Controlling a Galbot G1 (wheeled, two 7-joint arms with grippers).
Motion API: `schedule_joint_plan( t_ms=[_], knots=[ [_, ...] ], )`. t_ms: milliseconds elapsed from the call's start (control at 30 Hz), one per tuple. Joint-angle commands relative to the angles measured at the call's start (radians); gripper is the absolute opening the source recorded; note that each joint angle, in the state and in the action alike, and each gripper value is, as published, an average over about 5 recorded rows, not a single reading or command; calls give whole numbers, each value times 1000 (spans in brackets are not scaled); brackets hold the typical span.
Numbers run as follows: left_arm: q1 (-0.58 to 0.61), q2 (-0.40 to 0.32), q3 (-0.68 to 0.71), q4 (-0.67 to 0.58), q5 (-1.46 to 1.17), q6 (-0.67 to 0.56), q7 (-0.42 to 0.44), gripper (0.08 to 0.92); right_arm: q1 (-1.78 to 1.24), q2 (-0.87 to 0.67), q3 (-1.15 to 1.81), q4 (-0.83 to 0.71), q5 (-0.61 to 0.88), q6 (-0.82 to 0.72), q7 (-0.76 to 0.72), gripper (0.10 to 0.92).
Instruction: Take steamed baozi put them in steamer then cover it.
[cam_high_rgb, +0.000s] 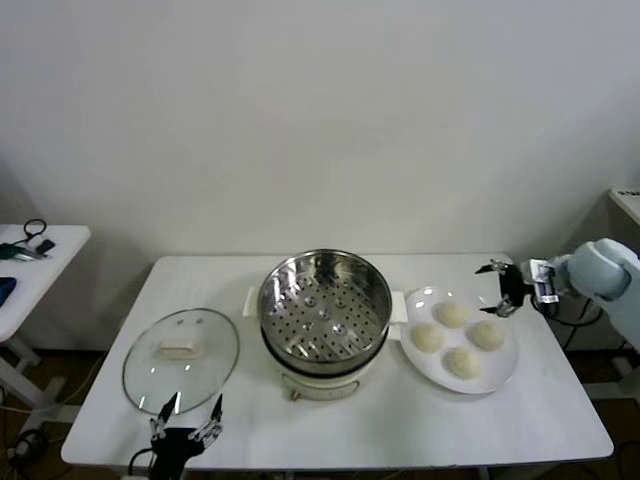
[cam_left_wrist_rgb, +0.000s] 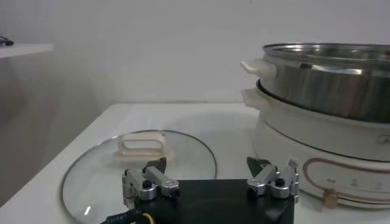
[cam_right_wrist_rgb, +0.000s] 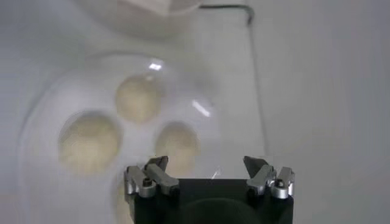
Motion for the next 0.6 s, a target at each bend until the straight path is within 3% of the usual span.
schedule_joint_plan(
  t_ms=[33, 367, 600],
  knots=[
    [6, -12, -4, -6, 3, -6, 0, 823, 311, 138, -389, -224, 121, -71, -132, 823],
    [22, -24, -8, -2, 9, -28, -2, 823, 181, 337, -326, -366, 136, -127, -59, 823],
    [29, -33, -7, 2, 11, -39, -4, 823, 114, 435, -278, -507, 30, -81, -58, 823]
  ],
)
